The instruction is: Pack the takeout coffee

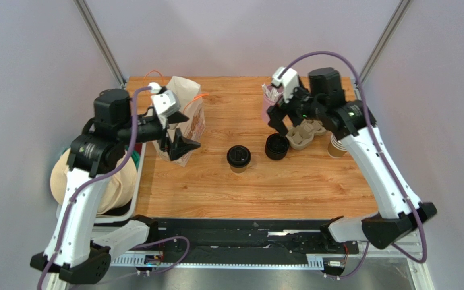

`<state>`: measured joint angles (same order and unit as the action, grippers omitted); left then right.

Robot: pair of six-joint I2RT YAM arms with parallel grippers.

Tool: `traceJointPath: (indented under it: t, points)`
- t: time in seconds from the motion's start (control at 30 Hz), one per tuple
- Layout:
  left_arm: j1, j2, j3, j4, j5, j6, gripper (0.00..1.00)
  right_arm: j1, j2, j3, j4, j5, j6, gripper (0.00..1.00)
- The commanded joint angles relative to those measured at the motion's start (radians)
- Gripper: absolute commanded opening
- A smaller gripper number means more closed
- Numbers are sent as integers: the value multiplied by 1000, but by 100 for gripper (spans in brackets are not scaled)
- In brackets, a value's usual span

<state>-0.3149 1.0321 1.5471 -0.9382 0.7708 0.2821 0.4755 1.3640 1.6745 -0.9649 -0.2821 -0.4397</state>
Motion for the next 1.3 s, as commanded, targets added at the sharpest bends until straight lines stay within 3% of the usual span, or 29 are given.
traceJointPath:
  t: [0.0, 0.27, 0.67, 1.27]
  points:
    - [-101, 110, -9, 16, -50, -20, 99, -92, -69, -116, 130, -144, 156, 99]
    - [-197, 351, -12, 71, -86, -115, 99, -164, -106, -206, 178, -221, 226, 99]
    - [-231, 670, 5, 131, -143, -216, 99, -172, -112, -329, 203, -299, 236, 98]
    - [-230, 844, 28, 131, -71, -196, 99, -190, -120, -435, 233, -370, 222, 96]
